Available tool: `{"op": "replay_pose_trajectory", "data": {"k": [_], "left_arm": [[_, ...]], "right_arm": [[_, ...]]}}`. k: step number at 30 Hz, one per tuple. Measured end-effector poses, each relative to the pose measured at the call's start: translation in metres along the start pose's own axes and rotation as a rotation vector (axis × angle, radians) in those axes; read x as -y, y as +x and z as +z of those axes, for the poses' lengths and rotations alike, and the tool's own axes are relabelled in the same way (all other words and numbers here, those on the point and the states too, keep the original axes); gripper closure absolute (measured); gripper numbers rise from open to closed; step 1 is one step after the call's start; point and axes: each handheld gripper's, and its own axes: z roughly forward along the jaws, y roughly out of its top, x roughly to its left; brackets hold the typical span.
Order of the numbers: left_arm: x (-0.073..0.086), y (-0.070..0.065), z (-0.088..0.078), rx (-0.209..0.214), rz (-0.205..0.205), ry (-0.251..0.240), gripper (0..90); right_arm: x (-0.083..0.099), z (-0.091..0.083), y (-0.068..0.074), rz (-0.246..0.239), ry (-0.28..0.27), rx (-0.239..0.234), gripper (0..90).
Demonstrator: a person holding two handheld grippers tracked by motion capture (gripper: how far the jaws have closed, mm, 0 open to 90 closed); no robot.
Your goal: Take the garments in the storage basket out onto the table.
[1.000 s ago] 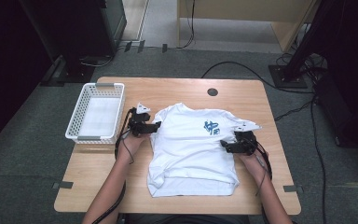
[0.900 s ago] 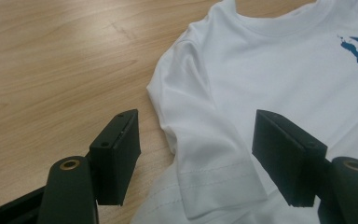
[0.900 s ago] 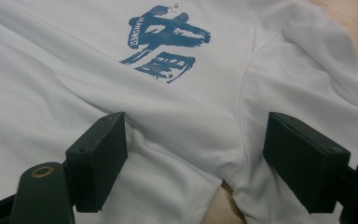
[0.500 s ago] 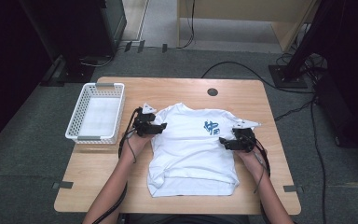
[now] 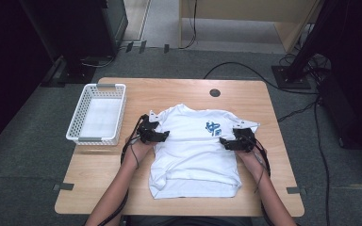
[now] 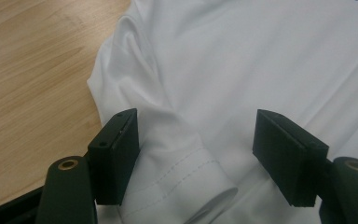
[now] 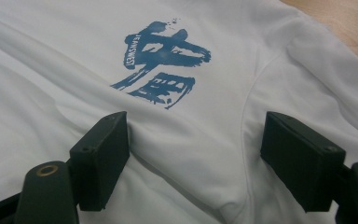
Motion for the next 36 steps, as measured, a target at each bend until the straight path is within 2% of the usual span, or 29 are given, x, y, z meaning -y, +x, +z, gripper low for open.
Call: {"op": "replay_pose_trajectory", "data": {"k": [7,13,22,36], "left_arm": [[0.013,-0.010,-0.010,-0.018,-0.016,-0.018,32.1],[0.021,-0.019,-0.021,-0.017,-0.012,-0.005,31.6],[0.036,-0.032,-0.035,-0.020,-0.015,-0.011,31.0],[0.061,-0.055,-0.063,-0.014,-0.009,0.004,29.4]], "right_arm": [[0.007,-0.006,0.008,-0.004,-0.013,-0.003,23.9],[0.014,-0.013,0.016,-0.008,-0.010,-0.006,23.7],[0.023,-0.022,0.027,-0.019,-0.011,-0.016,23.2],[0.043,-0.044,0.054,-0.033,-0.009,-0.039,22.6]]}}
